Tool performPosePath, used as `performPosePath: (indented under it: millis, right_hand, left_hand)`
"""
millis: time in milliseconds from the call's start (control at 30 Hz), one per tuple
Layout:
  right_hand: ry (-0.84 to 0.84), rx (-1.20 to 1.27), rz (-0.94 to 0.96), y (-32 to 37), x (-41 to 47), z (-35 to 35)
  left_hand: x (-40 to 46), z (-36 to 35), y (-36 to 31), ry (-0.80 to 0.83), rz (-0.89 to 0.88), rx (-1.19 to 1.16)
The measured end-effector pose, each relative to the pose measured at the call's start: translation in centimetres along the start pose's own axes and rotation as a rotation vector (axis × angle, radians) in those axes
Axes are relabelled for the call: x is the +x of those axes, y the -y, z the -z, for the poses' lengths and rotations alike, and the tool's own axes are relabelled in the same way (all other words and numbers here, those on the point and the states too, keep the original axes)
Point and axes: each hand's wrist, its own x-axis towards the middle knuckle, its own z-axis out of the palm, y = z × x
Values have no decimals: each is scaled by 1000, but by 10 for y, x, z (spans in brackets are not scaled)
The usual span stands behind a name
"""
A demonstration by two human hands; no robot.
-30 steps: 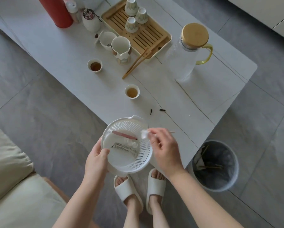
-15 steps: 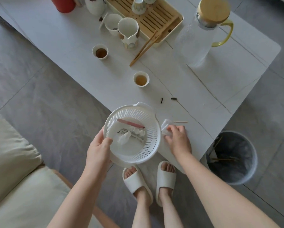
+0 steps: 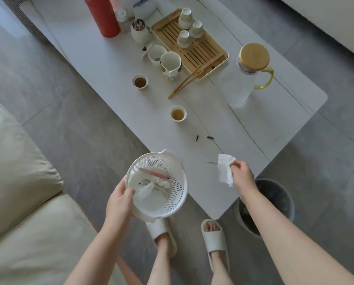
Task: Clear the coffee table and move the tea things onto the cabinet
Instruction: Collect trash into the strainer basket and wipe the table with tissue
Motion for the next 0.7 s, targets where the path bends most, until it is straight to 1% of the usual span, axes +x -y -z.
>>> performPosePath:
  millis: [67, 167, 267, 367, 433, 567, 700]
  right_hand:
    - [-25, -9, 18, 6, 4, 10]
    - [-36, -88, 86, 13, 13, 17]
    - [21, -163, 149, 13, 19, 21]
    - [133, -167, 189, 9, 22, 25]
    - [152, -168, 194, 7, 26, 26]
    - [116, -231, 212, 1, 33, 29]
    - [-6, -382, 375, -3, 52, 42]
  left_hand:
    - [-10, -2, 4, -25, 3, -17]
    - [-22, -11, 11, -89, -1, -44]
    - [-34, -28, 25, -159, 18, -77]
    - [-43, -46, 39, -204, 34, -158]
    - [-48, -59, 45, -227, 59, -209]
    - [-56, -80, 49, -255, 66, -258]
    - [-50, -95, 43, -249, -11, -281]
